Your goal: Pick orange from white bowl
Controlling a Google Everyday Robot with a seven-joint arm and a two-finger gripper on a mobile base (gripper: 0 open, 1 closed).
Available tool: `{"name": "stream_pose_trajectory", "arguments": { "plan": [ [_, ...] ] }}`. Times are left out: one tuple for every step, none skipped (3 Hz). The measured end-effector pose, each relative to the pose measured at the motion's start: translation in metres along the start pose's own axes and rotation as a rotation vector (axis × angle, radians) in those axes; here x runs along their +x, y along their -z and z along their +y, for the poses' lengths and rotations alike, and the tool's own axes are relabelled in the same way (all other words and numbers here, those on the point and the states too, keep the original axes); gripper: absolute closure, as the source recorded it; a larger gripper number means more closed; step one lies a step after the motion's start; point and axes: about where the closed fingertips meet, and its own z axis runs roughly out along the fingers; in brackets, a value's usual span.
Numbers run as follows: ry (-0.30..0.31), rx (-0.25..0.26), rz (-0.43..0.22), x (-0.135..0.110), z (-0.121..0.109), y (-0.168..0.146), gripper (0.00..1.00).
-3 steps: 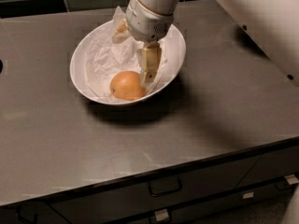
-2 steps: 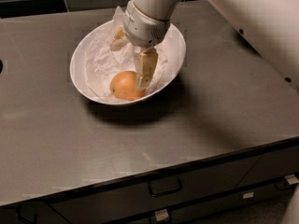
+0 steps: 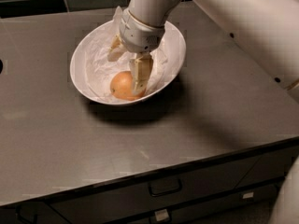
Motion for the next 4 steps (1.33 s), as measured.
{"name": "stream_pose_trajectory", "arguments": {
  "plan": [
    [0.007,-0.038,-0.014,-0.003,0.002,-0.008,0.29],
    [0.011,-0.078,-0.023,-0.003,0.003,-0.014,0.29],
    [0.012,-0.103,-0.023,-0.002,0.003,-0.017,0.29],
    [0.011,-0.119,-0.018,0.0,0.002,-0.02,0.3]
  ]
}}
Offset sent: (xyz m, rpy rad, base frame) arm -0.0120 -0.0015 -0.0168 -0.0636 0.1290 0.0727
